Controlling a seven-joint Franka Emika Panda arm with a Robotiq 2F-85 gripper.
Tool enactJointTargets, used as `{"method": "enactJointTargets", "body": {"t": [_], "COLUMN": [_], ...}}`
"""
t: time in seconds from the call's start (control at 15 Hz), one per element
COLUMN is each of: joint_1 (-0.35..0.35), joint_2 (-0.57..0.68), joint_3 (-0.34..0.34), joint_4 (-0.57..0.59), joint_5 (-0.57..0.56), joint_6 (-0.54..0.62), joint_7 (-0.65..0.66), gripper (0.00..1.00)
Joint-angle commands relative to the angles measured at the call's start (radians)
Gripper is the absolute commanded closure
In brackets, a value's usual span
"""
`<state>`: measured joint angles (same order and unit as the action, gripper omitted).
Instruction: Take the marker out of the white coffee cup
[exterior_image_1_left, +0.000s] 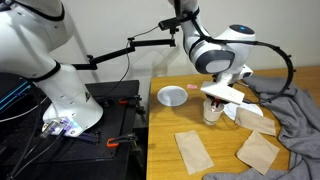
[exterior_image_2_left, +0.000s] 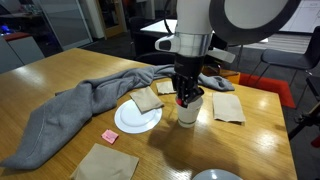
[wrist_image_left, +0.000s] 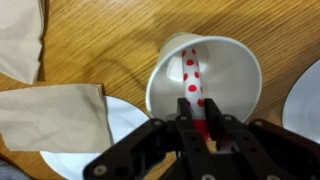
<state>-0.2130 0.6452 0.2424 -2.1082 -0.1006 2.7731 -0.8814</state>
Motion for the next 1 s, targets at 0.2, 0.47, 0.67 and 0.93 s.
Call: {"method": "enactJointTargets", "body": {"t": [0.2, 0.47, 0.67, 0.93], "joint_1": [0.097, 0.164, 0.205, 0.209], "joint_2": [-0.179, -0.318, -0.433, -0.585], "joint_3": [-0.043, -0.091, -0.124, -0.122], "joint_4": [-0.15, -0.237, -0.296, -0.349], "joint_5": [-0.018, -0.056, -0.101, -0.067], "joint_6": [0.013, 0.021, 0.012, -0.073], "joint_7": [0.098, 0.21, 0.309, 0.41], "gripper": [0.95, 0.95, 0.95, 0.95]}}
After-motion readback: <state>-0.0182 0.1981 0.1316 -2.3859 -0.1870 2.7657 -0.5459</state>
